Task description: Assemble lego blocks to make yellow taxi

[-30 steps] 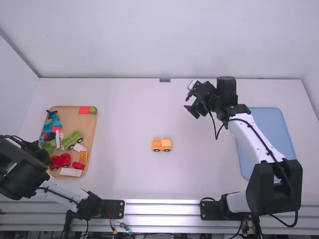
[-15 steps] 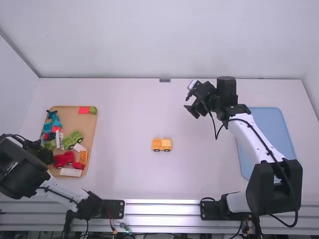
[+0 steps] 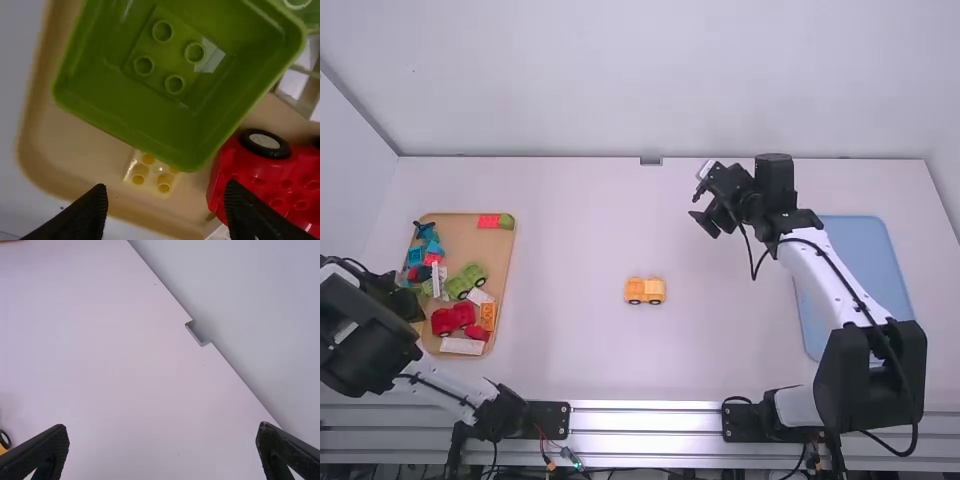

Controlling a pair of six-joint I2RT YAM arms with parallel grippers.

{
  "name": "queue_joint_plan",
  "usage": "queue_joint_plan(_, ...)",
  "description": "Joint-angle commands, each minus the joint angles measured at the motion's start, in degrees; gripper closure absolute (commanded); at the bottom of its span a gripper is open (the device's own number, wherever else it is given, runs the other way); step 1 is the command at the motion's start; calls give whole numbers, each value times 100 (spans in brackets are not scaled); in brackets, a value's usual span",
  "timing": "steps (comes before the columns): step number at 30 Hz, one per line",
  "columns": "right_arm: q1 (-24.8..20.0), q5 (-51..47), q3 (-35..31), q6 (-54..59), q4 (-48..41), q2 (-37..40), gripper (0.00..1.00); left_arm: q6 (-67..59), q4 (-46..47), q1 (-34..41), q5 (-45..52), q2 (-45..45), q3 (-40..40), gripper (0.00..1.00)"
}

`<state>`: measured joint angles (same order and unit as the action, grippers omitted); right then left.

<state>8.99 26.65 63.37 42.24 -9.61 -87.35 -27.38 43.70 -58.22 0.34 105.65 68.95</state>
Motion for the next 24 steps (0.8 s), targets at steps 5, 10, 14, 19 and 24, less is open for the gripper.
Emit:
queue_joint_plan(5,4,46,192,-46,17,46,1,-459,-350,-31,-39,55,-264,32)
queue_joint_plan(10,4,48,192,-46,35,46,1,-455,-691,-28,-136,55,-476,37)
queue_joint_plan(14,4,46,192,-46,31,46,1,-321,-839,-28,-120,55,-540,38)
queue_joint_plan(19,4,46,192,-46,15,46,1,-400,-973,-140,-79,55,-627,44)
queue_joint_plan(24,4,48,192,-48,31,46,1,-675,-970,-317,385,55,-715,44)
